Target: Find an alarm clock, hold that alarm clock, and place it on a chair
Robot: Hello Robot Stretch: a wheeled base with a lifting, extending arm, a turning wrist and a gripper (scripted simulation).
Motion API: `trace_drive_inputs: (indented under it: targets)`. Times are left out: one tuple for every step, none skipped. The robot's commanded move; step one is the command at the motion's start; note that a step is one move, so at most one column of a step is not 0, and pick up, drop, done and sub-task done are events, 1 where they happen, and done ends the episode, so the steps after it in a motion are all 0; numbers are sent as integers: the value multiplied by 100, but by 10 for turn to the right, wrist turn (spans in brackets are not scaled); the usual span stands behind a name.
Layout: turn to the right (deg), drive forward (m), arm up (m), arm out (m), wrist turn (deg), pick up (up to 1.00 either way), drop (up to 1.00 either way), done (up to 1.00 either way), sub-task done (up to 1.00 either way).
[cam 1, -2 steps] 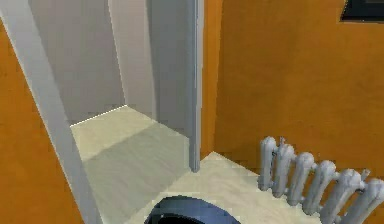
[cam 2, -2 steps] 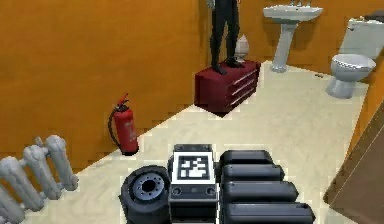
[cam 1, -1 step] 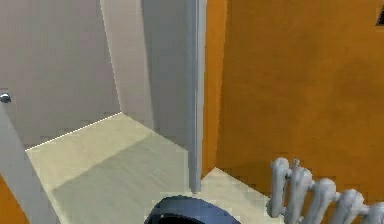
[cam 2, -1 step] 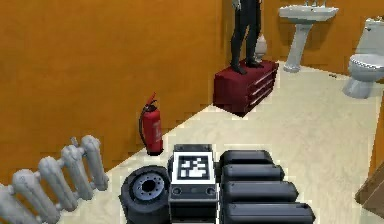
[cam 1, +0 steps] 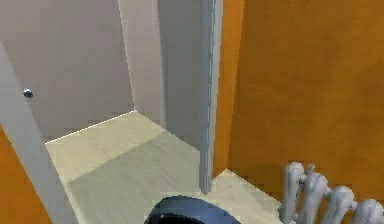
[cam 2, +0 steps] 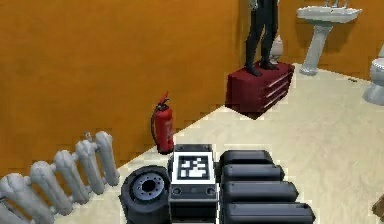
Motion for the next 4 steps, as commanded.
trace_drive_inputs:
  targets:
    - [0,55,0,0,0,0,0,0,0]
    - [-270,0,0,0,0,0,0,0,0]
    - [0,100,0,0,0,0,0,0,0]
    - [0,10,0,0,0,0,0,0,0]
